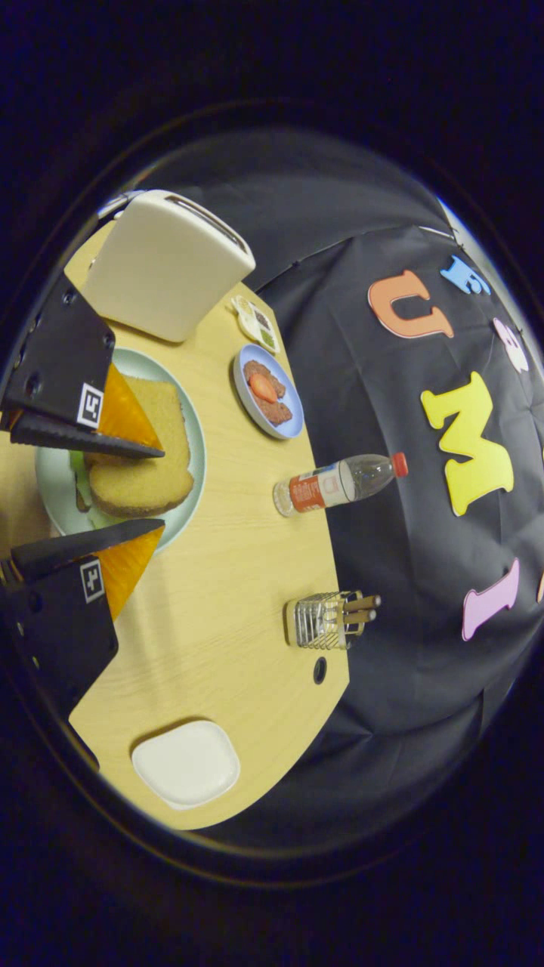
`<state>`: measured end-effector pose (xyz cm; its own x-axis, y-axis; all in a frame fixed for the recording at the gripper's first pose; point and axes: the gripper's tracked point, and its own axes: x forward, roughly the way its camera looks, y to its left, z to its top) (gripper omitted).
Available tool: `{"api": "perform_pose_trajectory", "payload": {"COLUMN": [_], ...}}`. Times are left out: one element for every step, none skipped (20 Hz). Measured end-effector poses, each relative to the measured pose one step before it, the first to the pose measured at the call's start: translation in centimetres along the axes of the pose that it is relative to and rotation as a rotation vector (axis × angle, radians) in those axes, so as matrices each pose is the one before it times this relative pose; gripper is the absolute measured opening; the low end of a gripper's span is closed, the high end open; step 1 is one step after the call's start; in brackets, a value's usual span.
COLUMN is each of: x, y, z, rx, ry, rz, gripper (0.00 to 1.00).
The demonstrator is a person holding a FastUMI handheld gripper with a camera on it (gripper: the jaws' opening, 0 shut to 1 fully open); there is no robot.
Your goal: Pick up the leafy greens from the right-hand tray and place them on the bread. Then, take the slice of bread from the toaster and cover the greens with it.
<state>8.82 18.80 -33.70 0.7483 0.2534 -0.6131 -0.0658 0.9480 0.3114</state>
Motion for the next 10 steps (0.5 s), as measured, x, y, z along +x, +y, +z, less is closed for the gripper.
{"api": "perform_pose_trajectory", "payload": {"x": [-0.084, -0.18, -0.369, -0.59, -0.94, -1.433, -1.272, -1.505, -1.432, -1.394], "y": [-0.562, -0.441, -0.536, -0.483, -0.496, -0.731, -0.67, -0.567, -0.469, -0.421], "z": [-0.072, 0.181, 0.63, 0.819, 0.981, 1.352, 1.73, 1.747, 1.582, 1.485], "rx": [0.0023, 0.00477, -0.00459, -0.01846, -0.03315, -0.03706, -0.03962, -0.03943, -0.03495, -0.03026], "ry": [0.01375, 0.00423, -0.01317, -0.01891, -0.02023, -0.0399, -0.05403, -0.0544, -0.04641, -0.04103], "rz": [0.00368, 0.00843, 0.00298, -0.00191, -0.00177, -0.00888, -0.0093, -0.00794, -0.0118, -0.01472], "gripper": [0.57, 0.61, 0.68, 0.75, 0.82, 0.84, 0.9, 0.9, 0.9, 0.91]}}
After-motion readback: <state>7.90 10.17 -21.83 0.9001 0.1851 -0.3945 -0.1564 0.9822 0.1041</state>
